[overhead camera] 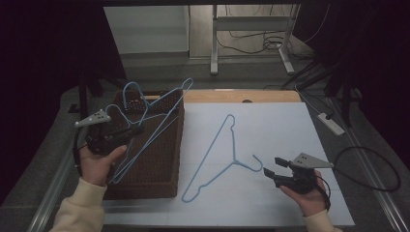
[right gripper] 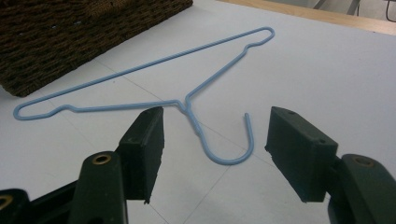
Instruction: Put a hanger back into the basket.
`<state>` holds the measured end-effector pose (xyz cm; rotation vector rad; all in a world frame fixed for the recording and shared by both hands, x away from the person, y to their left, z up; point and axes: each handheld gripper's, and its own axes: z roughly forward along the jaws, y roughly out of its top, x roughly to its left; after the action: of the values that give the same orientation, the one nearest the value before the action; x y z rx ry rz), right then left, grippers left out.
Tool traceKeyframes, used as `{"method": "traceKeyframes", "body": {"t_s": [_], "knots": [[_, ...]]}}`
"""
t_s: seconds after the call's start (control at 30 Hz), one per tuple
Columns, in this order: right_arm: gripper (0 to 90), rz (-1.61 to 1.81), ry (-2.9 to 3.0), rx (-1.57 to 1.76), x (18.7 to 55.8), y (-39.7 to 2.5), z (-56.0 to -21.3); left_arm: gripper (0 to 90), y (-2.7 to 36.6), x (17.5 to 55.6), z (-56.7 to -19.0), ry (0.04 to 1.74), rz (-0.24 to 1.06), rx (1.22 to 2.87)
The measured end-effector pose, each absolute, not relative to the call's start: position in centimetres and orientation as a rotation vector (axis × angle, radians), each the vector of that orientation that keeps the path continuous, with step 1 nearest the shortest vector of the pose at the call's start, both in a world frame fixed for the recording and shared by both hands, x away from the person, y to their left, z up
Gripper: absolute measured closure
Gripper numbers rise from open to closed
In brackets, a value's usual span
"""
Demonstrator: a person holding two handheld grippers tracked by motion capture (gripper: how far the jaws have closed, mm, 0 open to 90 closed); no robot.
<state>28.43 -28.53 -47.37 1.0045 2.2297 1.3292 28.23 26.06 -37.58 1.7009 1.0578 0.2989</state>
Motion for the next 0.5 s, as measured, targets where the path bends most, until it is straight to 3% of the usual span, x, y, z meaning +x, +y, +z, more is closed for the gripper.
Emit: {"method": "traceKeyframes", "body": {"t_s": [0.5], "knots": [[37.4,1.311,2.237,1.001,28.4,-28.4,-47.5,86.7,29.3,28.9,-38.8,1.104,0.332,1.753]]}}
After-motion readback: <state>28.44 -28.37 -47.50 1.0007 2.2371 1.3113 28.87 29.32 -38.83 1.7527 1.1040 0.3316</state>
